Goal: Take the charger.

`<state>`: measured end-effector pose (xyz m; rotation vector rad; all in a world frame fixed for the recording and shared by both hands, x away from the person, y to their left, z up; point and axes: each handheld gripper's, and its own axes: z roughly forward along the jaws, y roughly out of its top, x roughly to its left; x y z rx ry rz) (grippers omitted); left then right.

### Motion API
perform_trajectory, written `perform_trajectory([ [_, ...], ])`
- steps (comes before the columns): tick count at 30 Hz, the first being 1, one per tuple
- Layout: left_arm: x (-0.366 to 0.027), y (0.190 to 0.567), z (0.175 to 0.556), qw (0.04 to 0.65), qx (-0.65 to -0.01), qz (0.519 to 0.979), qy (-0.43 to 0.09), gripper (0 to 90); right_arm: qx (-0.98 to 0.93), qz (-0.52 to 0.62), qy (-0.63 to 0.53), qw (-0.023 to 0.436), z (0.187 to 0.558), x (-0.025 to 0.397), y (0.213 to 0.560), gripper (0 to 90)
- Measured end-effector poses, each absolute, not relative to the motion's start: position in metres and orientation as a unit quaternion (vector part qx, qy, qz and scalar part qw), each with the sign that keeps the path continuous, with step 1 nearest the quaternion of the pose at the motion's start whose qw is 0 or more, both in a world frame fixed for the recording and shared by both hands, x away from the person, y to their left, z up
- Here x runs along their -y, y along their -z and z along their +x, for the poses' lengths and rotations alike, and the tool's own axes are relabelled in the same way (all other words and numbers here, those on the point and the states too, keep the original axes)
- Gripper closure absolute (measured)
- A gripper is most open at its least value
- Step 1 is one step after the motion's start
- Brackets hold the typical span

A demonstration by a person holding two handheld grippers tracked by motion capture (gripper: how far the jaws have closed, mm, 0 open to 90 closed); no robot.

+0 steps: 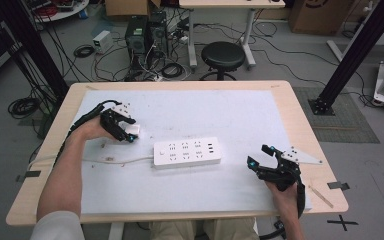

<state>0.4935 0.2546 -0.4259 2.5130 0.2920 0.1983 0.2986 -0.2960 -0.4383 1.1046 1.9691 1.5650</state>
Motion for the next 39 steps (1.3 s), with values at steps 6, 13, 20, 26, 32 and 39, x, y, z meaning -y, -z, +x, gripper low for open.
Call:
perform_trajectory([
  [6, -0.2552, 0.4291, 0.4944, 0.297, -0.113, 0.945, -0.072, 31.2, -0.704, 0.395, -0.557, 0.197, 0.2987, 0.2959, 0.4383, 20.2],
  [13, -0.2554, 0.4287, 0.4942, 0.297, -0.107, 0.946, -0.069, 35.4, -0.703, 0.395, -0.557, 0.199, 0.2989, 0.2957, 0.4383, 20.2],
  [20, -0.2568, 0.4277, 0.4927, 0.297, -0.104, 0.947, -0.066, 41.6, -0.703, 0.394, -0.558, 0.199, 0.2988, 0.2959, 0.4384, 20.2],
  [26, -0.2574, 0.4286, 0.4914, 0.301, -0.109, 0.945, -0.068, 42.0, -0.703, 0.395, -0.557, 0.198, 0.2987, 0.2957, 0.4384, 20.2],
  [32, -0.2593, 0.4291, 0.4905, 0.307, -0.123, 0.941, -0.067, 42.1, -0.704, 0.395, -0.557, 0.198, 0.2988, 0.2957, 0.4383, 20.2],
  [39, -0.2606, 0.4275, 0.4879, 0.317, -0.137, 0.936, -0.071, 42.4, -0.704, 0.394, -0.557, 0.199, 0.2991, 0.2957, 0.4384, 20.2],
])
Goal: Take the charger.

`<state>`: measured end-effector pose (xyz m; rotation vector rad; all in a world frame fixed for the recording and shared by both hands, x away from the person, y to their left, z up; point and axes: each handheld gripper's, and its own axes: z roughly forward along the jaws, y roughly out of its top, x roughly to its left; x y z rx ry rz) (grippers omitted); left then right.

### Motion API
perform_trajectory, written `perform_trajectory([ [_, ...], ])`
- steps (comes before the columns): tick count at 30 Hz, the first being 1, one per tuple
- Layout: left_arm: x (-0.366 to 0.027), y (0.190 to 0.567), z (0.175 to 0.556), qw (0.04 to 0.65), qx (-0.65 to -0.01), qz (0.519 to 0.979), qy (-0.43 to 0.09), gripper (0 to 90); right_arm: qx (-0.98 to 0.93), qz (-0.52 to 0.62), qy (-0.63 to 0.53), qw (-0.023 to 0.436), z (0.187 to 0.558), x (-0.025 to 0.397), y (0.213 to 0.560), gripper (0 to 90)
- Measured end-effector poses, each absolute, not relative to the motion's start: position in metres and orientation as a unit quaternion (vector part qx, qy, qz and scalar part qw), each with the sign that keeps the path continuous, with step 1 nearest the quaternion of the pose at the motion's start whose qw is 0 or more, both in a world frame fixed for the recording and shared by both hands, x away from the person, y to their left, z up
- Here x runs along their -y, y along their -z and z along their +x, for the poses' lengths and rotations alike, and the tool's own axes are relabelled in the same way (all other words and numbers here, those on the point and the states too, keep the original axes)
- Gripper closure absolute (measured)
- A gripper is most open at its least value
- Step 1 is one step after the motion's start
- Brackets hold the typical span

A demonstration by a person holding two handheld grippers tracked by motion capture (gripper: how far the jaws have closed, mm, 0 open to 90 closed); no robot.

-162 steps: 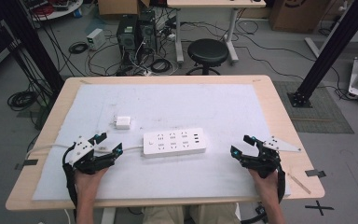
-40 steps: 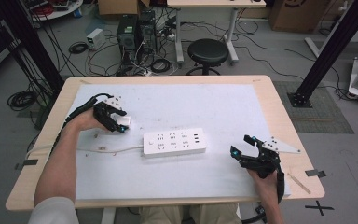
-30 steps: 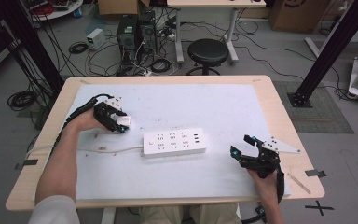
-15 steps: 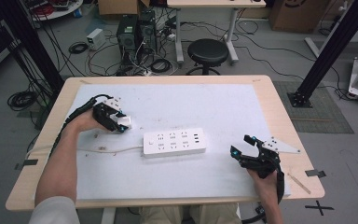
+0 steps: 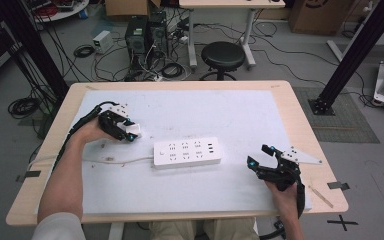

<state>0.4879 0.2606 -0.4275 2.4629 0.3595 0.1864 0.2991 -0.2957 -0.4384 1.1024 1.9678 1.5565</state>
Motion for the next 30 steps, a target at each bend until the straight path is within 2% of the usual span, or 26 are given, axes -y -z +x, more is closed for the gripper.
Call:
perform_trajectory([
  [14, -0.260, 0.406, 0.471, 0.351, -0.157, 0.918, -0.095, 42.4, -0.708, 0.389, -0.555, 0.199, 0.300, 0.295, 0.438, 20.2],
  [30, -0.253, 0.394, 0.444, 0.353, -0.176, 0.909, -0.131, 42.4, -0.709, 0.391, -0.553, 0.197, 0.299, 0.294, 0.438, 20.2],
])
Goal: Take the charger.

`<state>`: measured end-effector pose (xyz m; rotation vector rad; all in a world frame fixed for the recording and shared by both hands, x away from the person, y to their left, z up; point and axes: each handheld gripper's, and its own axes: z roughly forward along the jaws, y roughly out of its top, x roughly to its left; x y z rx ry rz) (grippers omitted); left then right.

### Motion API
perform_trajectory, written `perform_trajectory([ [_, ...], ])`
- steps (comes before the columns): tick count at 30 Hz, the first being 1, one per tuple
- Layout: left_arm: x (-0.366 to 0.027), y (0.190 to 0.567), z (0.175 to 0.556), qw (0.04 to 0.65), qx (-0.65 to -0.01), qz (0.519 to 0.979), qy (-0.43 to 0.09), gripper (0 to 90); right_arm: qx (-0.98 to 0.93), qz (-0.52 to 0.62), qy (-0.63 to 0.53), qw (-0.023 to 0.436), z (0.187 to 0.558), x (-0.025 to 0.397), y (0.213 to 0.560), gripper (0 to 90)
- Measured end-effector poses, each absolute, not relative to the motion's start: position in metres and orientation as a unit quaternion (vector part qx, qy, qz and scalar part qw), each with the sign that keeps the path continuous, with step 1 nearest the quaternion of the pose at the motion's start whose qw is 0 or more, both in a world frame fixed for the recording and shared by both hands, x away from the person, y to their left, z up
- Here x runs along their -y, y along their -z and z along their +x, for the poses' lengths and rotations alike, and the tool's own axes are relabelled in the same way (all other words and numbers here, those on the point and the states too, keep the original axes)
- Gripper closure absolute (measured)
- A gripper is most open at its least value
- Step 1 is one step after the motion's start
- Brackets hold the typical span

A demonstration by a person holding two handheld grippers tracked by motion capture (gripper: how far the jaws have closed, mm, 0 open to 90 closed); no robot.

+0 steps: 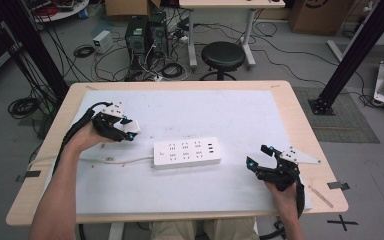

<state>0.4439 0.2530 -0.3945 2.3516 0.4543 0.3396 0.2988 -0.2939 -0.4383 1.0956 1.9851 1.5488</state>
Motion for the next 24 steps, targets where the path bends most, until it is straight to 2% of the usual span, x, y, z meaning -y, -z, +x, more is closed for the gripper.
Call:
perform_trajectory([
  [14, -0.243, 0.397, 0.411, 0.365, -0.227, 0.884, -0.183, 42.4, -0.711, 0.388, -0.552, 0.196, 0.299, 0.294, 0.438, 20.2],
  [24, -0.234, 0.388, 0.400, 0.357, -0.228, 0.883, -0.202, 42.4, -0.711, 0.389, -0.552, 0.196, 0.299, 0.294, 0.438, 20.2],
])
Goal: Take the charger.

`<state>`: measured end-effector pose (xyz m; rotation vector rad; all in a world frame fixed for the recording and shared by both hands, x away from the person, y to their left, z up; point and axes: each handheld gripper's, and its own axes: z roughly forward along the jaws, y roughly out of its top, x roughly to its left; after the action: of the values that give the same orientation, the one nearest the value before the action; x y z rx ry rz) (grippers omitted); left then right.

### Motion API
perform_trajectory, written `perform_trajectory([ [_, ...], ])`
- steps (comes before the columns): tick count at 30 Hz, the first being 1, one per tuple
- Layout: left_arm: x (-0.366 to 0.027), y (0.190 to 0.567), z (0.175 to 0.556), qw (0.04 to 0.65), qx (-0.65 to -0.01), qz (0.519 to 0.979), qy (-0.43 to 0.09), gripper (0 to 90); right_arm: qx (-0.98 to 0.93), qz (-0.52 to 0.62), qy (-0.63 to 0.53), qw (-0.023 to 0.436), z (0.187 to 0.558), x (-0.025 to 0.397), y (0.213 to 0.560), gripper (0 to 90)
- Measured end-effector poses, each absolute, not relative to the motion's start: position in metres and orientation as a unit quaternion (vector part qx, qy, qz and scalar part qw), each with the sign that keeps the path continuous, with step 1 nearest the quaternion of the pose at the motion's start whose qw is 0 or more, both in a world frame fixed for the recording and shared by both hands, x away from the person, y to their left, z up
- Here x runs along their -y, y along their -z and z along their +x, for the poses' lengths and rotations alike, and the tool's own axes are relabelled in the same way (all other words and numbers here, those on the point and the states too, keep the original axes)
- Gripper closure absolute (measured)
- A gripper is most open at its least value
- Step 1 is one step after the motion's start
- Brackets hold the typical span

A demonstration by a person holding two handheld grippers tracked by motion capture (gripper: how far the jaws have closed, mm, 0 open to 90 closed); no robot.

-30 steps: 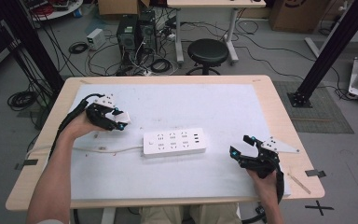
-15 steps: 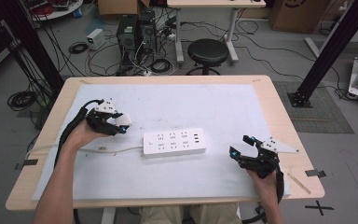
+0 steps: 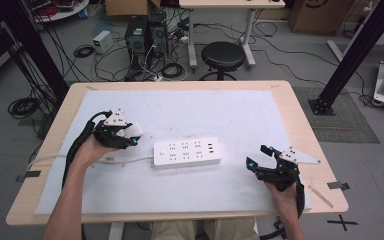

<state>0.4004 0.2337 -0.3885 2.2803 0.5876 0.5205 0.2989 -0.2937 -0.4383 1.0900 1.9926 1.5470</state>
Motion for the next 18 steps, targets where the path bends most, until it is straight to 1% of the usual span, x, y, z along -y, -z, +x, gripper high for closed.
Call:
perform_trajectory([
  [4, -0.228, 0.376, 0.386, 0.365, -0.227, 0.877, -0.218, 42.4, -0.712, 0.388, -0.552, 0.193, 0.299, 0.293, 0.438, 20.2],
  [8, -0.226, 0.372, 0.379, 0.380, -0.231, 0.867, -0.223, 42.4, -0.713, 0.389, -0.551, 0.191, 0.299, 0.293, 0.438, 20.2],
  [14, -0.223, 0.375, 0.370, 0.380, -0.237, 0.862, -0.236, 42.4, -0.714, 0.385, -0.552, 0.194, 0.300, 0.293, 0.439, 20.2],
  [18, -0.216, 0.384, 0.359, 0.381, -0.249, 0.855, -0.249, 42.4, -0.714, 0.388, -0.551, 0.192, 0.300, 0.293, 0.439, 20.2],
])
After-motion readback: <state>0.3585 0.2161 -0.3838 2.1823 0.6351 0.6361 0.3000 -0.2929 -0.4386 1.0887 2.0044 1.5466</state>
